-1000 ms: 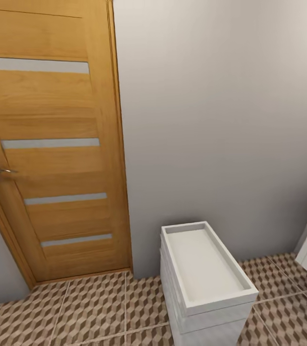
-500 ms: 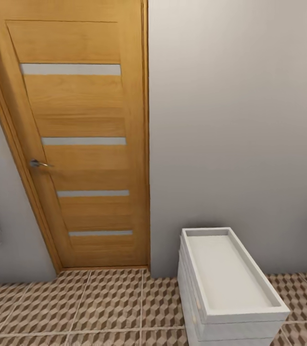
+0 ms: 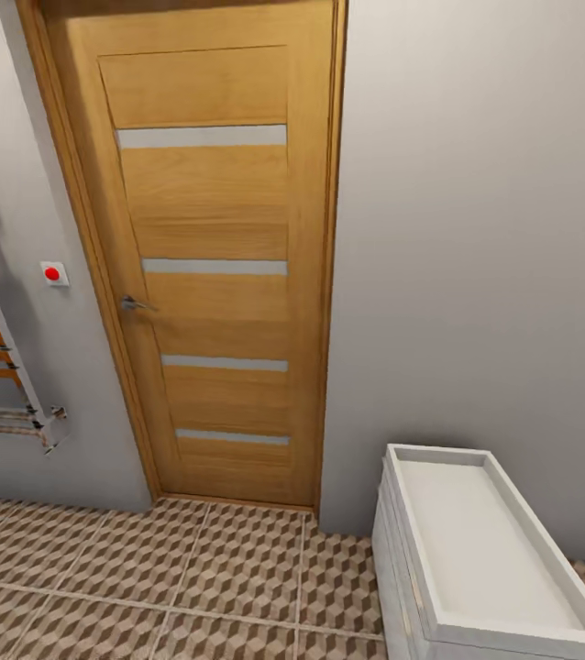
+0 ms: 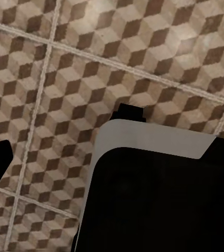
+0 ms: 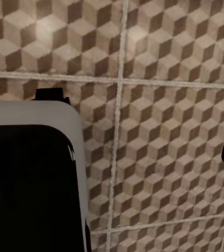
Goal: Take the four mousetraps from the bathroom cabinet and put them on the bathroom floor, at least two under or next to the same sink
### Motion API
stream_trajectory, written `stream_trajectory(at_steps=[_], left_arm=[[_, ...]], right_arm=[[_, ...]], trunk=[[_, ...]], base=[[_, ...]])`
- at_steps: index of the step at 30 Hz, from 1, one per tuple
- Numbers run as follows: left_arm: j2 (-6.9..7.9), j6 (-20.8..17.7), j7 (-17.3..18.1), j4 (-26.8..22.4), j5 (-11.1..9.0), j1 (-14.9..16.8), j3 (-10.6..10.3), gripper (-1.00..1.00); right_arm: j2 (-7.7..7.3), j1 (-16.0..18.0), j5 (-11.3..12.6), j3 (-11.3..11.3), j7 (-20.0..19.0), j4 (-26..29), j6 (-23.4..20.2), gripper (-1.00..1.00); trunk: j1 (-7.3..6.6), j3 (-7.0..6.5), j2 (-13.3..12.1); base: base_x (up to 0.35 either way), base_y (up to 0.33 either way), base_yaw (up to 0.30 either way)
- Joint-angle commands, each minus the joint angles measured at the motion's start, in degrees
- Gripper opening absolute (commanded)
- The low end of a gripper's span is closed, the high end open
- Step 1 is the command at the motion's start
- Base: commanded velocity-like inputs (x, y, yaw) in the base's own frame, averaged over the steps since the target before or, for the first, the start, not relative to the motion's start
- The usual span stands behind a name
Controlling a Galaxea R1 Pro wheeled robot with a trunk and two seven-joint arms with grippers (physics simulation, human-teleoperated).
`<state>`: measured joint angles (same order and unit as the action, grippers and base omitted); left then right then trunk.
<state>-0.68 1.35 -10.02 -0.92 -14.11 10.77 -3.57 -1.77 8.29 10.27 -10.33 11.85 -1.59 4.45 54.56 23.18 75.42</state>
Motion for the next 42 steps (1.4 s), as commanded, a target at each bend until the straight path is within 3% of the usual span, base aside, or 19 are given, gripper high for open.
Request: stream_trajectory(at_steps=[1,42], left_arm=[[-0.02,0.1,-0.2,0.0,-0.5,0.0,-0.4,1.0],[-0.02,0.1,-0.2,0.0,-0.5,0.0,-0.4,1.0]], right_arm=[[-0.02,0.1,0.6,-0.5,0.0,-0.2,0.4,1.0],[0.05,0.1,0.6,-0.5,0.0,-0.2,0.4,1.0]], trunk=[[0.0,0.06,0.0],[0.0,0.06,0.0]], base=[[0.0,0.0,0.3],[0.0,0.0,0.3]])
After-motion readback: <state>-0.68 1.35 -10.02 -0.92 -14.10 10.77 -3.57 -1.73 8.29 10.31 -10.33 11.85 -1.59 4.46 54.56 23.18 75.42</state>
